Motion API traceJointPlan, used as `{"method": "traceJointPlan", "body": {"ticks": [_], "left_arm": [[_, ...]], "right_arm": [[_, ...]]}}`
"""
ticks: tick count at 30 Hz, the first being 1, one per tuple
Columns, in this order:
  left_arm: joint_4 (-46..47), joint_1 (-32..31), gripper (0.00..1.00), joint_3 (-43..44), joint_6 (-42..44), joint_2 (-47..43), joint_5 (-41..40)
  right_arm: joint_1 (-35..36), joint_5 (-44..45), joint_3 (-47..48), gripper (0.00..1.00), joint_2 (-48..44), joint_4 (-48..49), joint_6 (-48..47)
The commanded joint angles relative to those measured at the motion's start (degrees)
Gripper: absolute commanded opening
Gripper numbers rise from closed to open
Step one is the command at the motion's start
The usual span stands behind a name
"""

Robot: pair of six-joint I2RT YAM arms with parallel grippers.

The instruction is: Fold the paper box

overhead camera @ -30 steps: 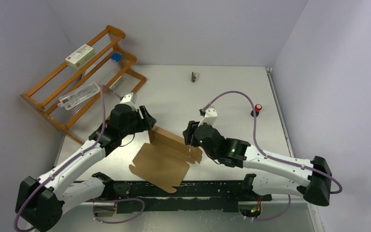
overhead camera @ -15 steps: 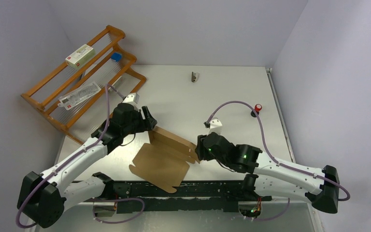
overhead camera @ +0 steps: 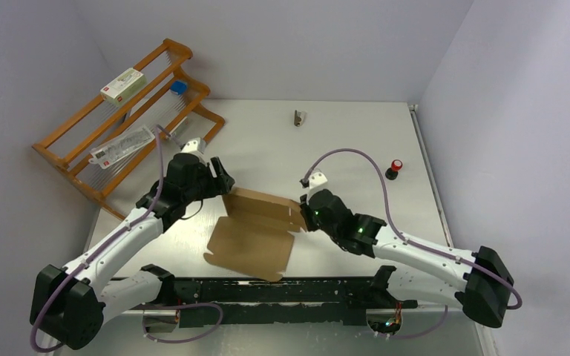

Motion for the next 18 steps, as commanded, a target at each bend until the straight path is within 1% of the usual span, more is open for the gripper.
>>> {"method": "traceJointPlan", "body": {"ticks": [1, 2, 9, 12, 14, 17, 18], "left_arm": [[-0.86, 3.32, 0.73, 3.23, 1.09, -0.95, 0.17], [-0.84, 3.84, 0.73, 3.32, 1.02, -1.07, 0.35], [-0.07, 6.57, 0.74, 2.29, 0.69, -1.23, -1.4], [0.69, 8.77, 0.75, 2.77, 0.68, 0.24, 0.14], [1.27, 10.11, 0.75, 3.16, 0.29, 0.85, 1.09], [1.31, 11.59, 0.75, 4.27, 0.16, 1.6, 1.6], [0.97, 12.03, 0.75, 4.81, 0.25, 2.03, 1.83]], "right_arm": [[-5.73, -7.76, -0.58, 0.12, 3.24, 18.45, -18.43], [-7.16, -12.21, 0.0, 0.12, 4.73, 20.44, -21.2], [-17.39, -31.14, 5.39, 0.11, 18.13, 28.49, -33.79], [-21.94, -40.05, 6.51, 0.11, 23.22, 31.77, -37.69], [-24.02, -44.64, 8.65, 0.11, 26.61, 31.41, -40.0], [-25.81, -48.74, 13.45, 0.11, 30.02, 26.76, -44.2], [-26.19, -49.4, 14.81, 0.13, 30.51, 25.52, -45.38]]}}
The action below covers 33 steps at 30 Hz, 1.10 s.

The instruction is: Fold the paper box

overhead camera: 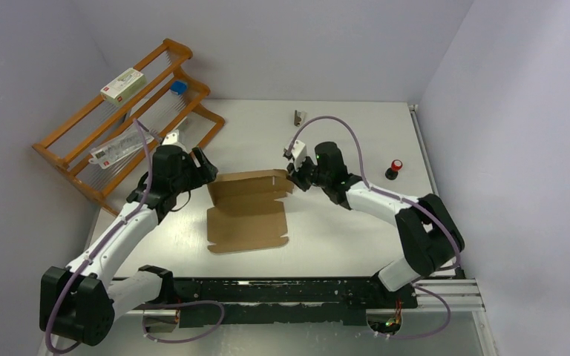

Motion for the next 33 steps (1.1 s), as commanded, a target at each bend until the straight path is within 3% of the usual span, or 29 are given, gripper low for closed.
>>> {"method": "traceJointPlan", "body": {"ticks": [1, 6, 11, 19, 25, 33], "left_arm": [[0.54, 2.18, 0.75, 3.87, 0.3, 1.62, 1.86], [-1.02, 2.37, 0.74, 5.55, 0.65, 2.78, 4.85], [-5.25, 2.37, 0.74, 7.4, 2.34, 2.07, 2.5], [-8.35, 2.45, 0.76, 4.74, 0.33, -0.53, -3.92], [-10.88, 2.45, 0.75, 2.09, -1.94, -4.32, -2.53], [-13.24, 2.45, 0.72, -1.55, -3.67, -9.34, -1.53]], "right_arm": [[-2.13, -9.86, 6.08, 0.15, 2.81, -3.03, -9.23], [-2.21, -10.23, 10.89, 0.38, 1.88, -8.51, -10.39], [-2.12, -1.75, 14.61, 0.53, -1.18, -12.41, 0.56], [2.55, 11.68, 13.77, 0.57, -6.56, -15.09, 22.28], [7.21, 18.53, 16.8, 0.56, -4.93, -16.8, 27.55], [7.77, 15.47, 19.61, 0.51, 0.86, -11.37, 33.73]]}}
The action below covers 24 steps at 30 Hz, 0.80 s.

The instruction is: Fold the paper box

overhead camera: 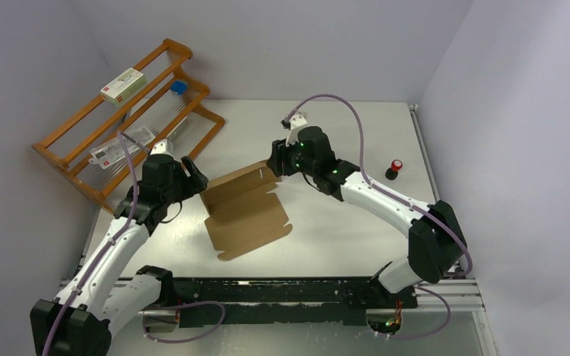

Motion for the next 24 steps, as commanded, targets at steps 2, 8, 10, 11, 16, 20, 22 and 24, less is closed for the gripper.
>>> {"method": "traceJointPlan", "body": {"ticks": [2, 8, 10, 11, 16, 20, 22, 24], "left_arm": [[-1.12, 0.46, 0.69, -2.18, -1.94, -1.12, 1.82], [0.92, 0.46, 0.65, -2.14, -1.78, 1.79, 3.93], [1.6, 0.46, 0.63, -2.19, -1.67, 2.48, 3.99], [2.01, 0.46, 0.62, -2.26, -1.69, 2.61, 3.99], [3.55, 0.46, 0.59, -3.21, -1.78, 3.45, 5.75], [4.27, 0.46, 0.57, -3.8, -1.78, 3.63, 6.0], [4.61, 0.46, 0.57, -4.09, -1.78, 3.43, 6.3], [4.63, 0.46, 0.56, -4.12, -1.79, 3.34, 6.44]], "right_arm": [[0.4, -0.21, 5.14, 0.5, 4.75, 2.85, 5.29], [1.26, -2.07, 7.13, 0.49, 8.45, 3.24, 7.0], [1.43, -1.85, 7.44, 0.48, 9.3, 2.65, 7.46], [1.55, -1.65, 7.16, 0.47, 9.47, 2.82, 7.74], [2.36, -0.48, 5.65, 0.45, 10.2, 3.54, 8.65], [2.97, -0.34, 5.47, 0.44, 11.12, 3.03, 9.22], [2.98, -0.2, 4.74, 0.43, 11.37, 3.63, 9.91], [2.99, -0.26, 4.38, 0.42, 11.55, 3.33, 10.68]]}}
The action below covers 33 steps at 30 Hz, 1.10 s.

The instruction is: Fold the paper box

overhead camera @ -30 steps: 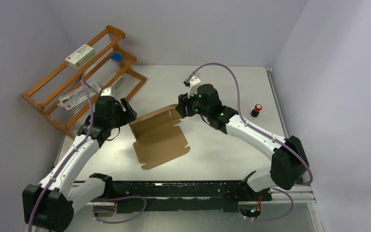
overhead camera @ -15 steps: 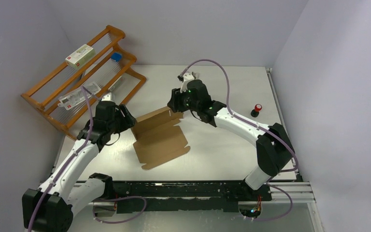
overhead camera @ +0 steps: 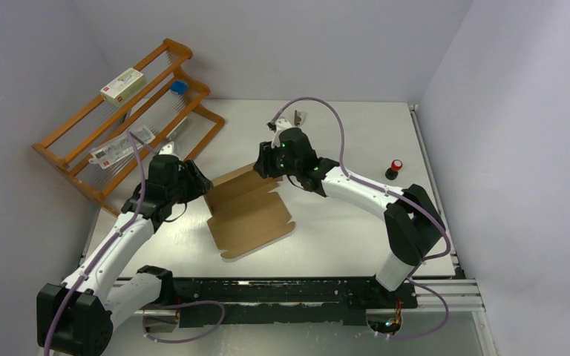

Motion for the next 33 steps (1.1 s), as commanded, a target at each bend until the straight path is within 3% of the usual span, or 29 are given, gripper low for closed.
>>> {"method": "traceJointPlan", "body": {"ticks": [1, 7, 16, 33], "left_arm": [[0.55, 0.42, 0.56, -1.04, 0.12, -0.03, 1.99], [0.68, 0.42, 0.55, -1.5, 0.43, -0.65, 1.65], [0.45, 0.42, 0.54, -1.25, 1.41, -0.65, 1.9], [1.19, 0.42, 0.48, -2.51, 0.83, -1.27, 3.97]], "right_arm": [[0.43, 0.97, -1.47, 0.42, 0.61, 1.18, 2.05], [0.58, 8.16, -5.53, 0.42, -3.1, 3.83, 1.98], [0.47, 8.27, -2.58, 0.49, -5.73, 4.68, -0.22], [-0.19, 5.39, -2.65, 0.47, 2.42, 4.52, 3.82]]}}
